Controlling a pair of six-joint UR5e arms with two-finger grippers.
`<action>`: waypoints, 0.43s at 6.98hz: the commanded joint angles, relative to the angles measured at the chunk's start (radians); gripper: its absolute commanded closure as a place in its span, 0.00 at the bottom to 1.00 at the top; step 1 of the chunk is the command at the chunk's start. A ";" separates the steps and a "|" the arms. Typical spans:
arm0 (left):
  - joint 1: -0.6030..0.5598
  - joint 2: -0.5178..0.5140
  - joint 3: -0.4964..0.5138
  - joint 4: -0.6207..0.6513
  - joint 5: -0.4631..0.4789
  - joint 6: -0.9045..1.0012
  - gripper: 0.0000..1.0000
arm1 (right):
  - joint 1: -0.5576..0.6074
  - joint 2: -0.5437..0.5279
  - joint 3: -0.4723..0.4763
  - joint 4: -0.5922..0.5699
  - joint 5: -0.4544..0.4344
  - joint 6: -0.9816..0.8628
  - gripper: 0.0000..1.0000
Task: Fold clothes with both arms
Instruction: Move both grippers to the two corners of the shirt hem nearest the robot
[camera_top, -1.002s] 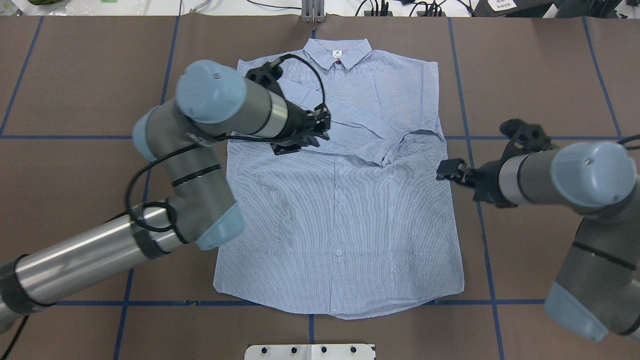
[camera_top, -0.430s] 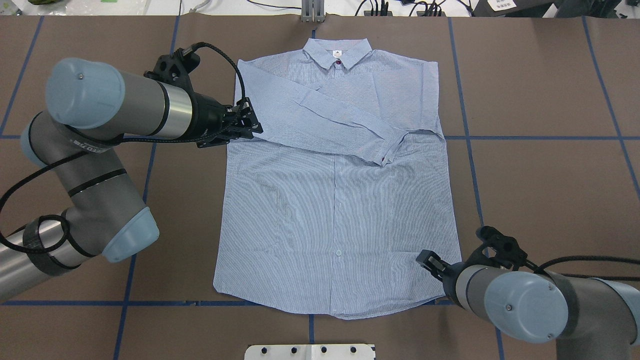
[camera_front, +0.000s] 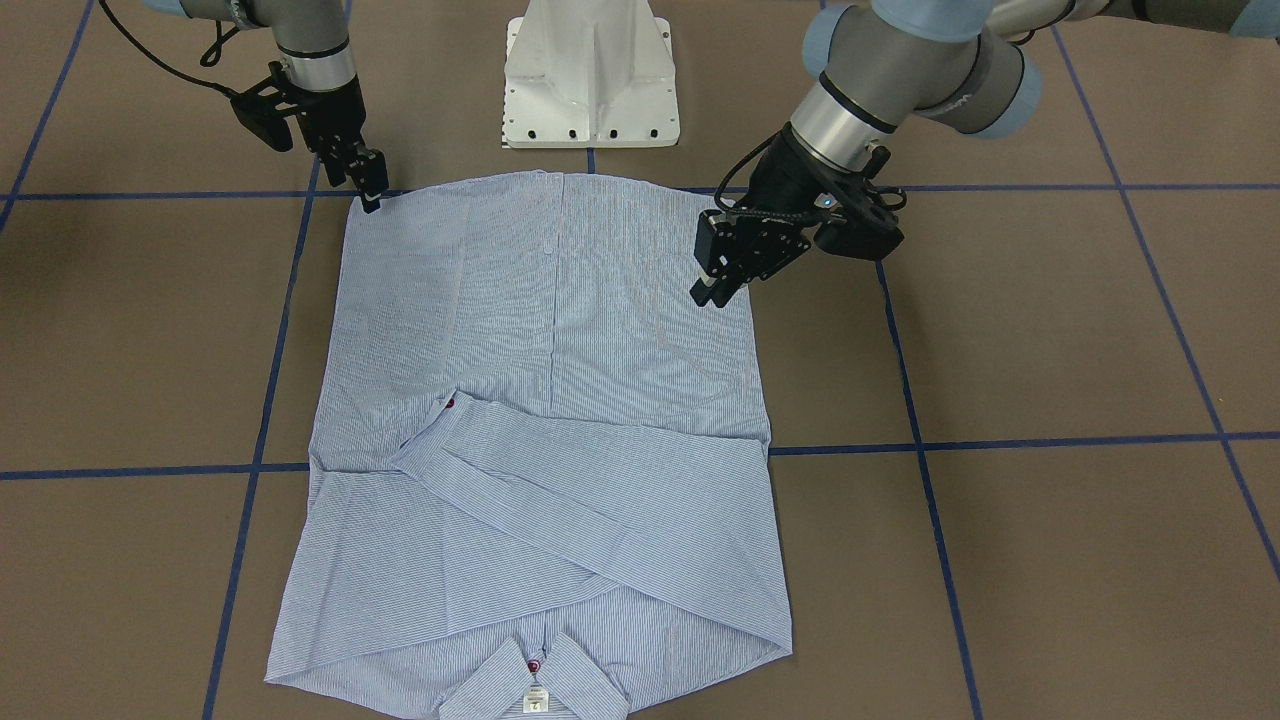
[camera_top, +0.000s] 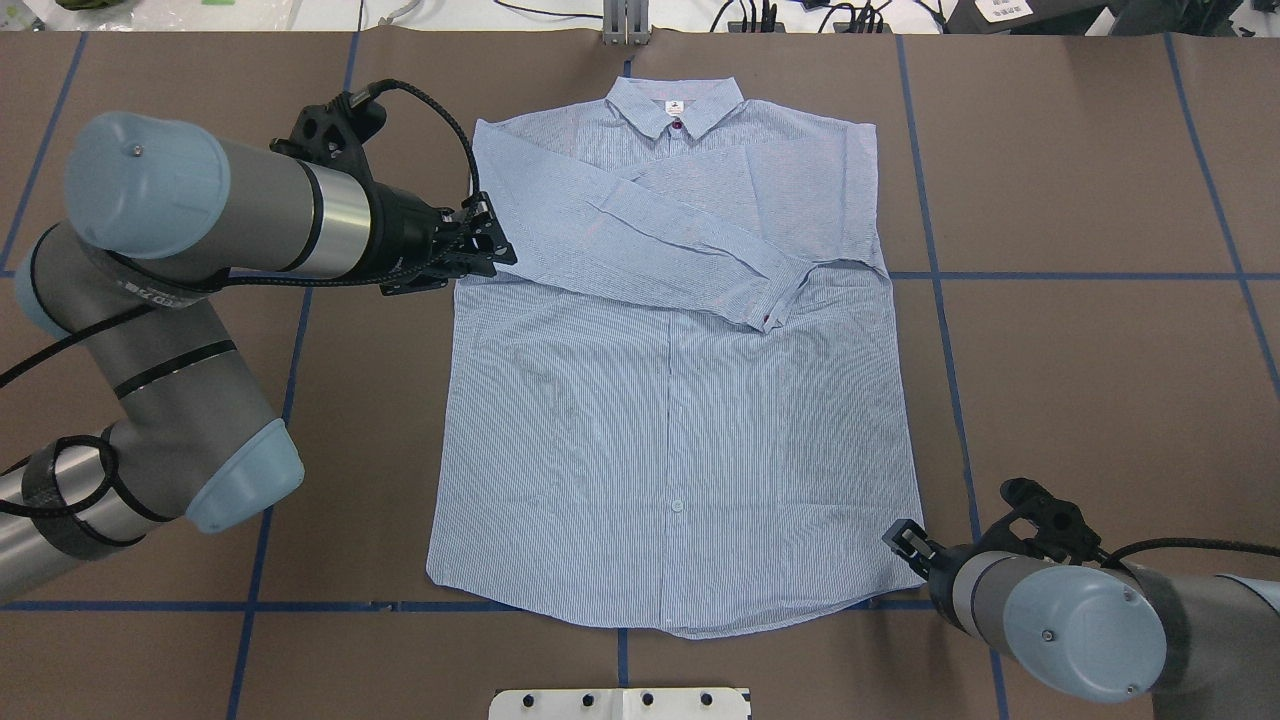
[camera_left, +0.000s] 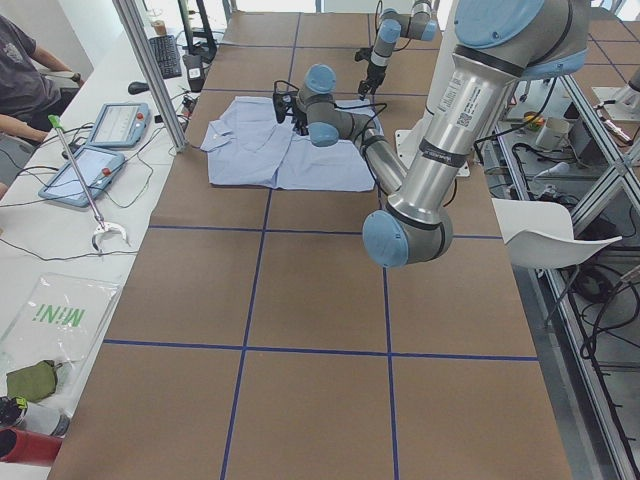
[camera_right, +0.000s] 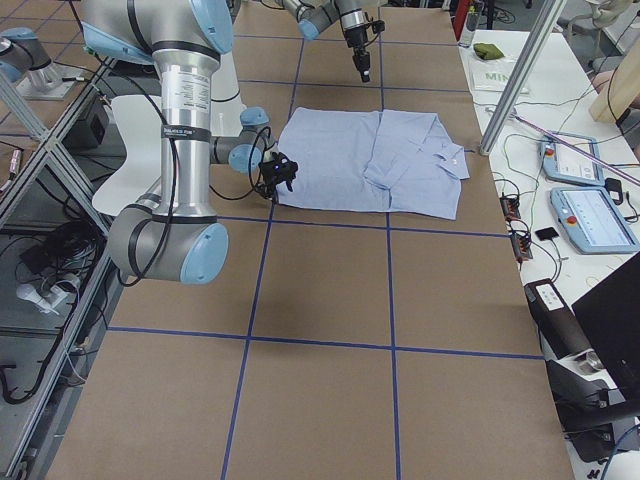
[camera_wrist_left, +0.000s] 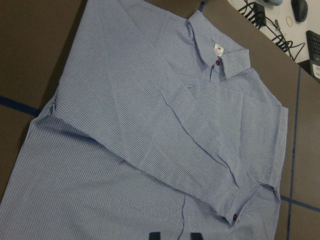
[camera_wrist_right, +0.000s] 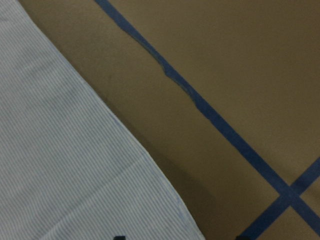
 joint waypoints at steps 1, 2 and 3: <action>0.001 0.009 -0.011 0.011 0.003 -0.001 0.67 | -0.004 0.002 -0.024 0.021 0.004 0.016 0.33; -0.001 0.010 -0.019 0.011 0.003 -0.001 0.66 | -0.004 0.002 -0.025 0.021 0.007 0.018 0.38; -0.001 0.017 -0.020 0.011 0.003 0.000 0.66 | -0.004 0.002 -0.021 0.021 0.007 0.018 0.54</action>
